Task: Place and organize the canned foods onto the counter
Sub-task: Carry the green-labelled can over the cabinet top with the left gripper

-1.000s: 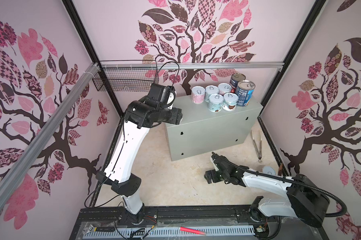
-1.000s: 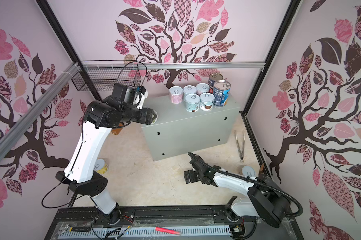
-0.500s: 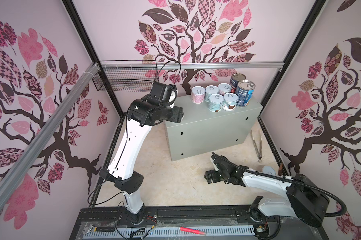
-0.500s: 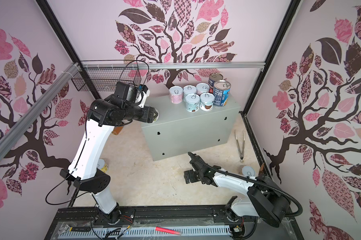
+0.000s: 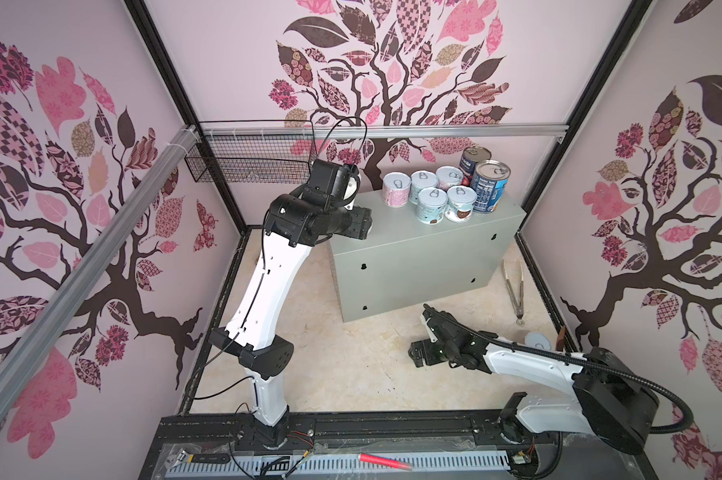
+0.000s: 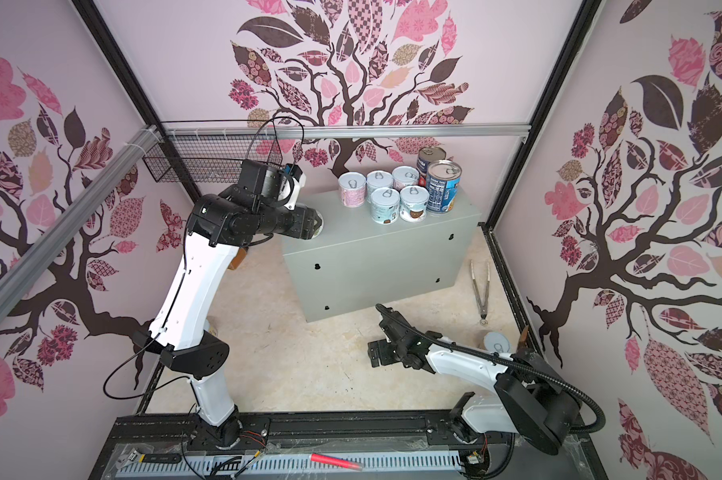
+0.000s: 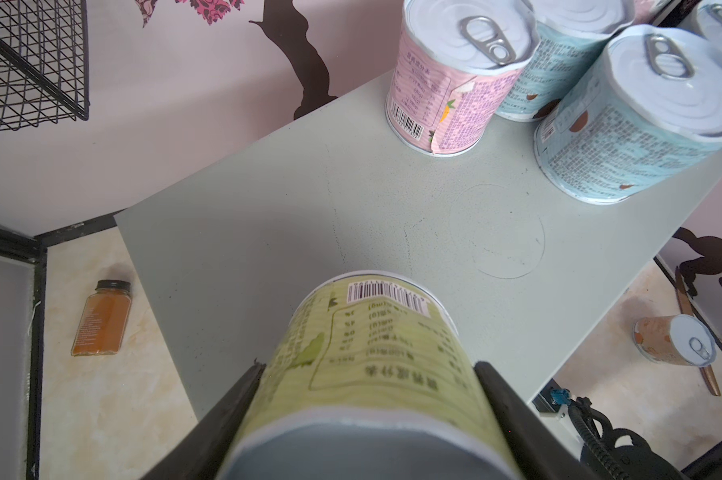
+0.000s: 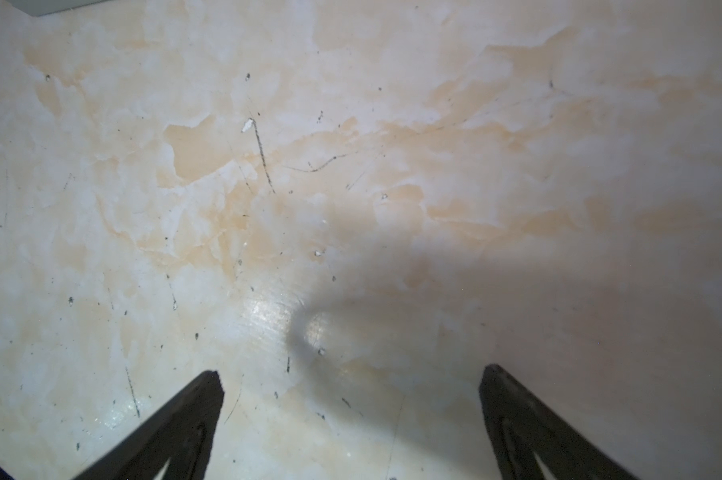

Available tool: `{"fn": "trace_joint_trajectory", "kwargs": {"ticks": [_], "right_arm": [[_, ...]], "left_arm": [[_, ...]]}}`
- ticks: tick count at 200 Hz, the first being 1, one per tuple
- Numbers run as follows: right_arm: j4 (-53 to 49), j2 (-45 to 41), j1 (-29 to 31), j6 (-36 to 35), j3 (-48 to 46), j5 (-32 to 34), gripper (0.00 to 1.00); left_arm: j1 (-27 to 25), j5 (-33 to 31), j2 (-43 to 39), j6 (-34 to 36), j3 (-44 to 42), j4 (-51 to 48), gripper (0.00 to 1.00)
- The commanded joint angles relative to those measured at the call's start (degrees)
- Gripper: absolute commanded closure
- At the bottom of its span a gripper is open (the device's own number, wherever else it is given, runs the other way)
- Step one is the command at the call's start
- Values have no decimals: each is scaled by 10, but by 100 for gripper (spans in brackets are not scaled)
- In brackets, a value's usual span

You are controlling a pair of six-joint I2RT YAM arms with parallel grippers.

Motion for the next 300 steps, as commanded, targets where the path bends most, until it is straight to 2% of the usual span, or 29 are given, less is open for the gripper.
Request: {"fn": "trace_joint_trajectory", "kwargs": {"ticks": [1,54,109,211,262,300], "right_arm": [[-4,3,2,-2,-2,3,0],[-3,17,2,-2,6,-7,0],[-4,22,2,3,13,-12,0],[-5,11,2,8,2,-10,0],[-2,19,2,4,8,-14,0],[-1,32,2,-1,13,-15,0]], "left_arm": [[0,0,-9,12,19,7,37],[0,-35,-84,22,-26,-7,40],[-1,-27,-134,19,-83,-18,40],[-1,-5,-108,20,-102,-21,37],[0,-19,-98,20,-102,-25,37],[0,-31,-126,18,-121,-27,38]]}}
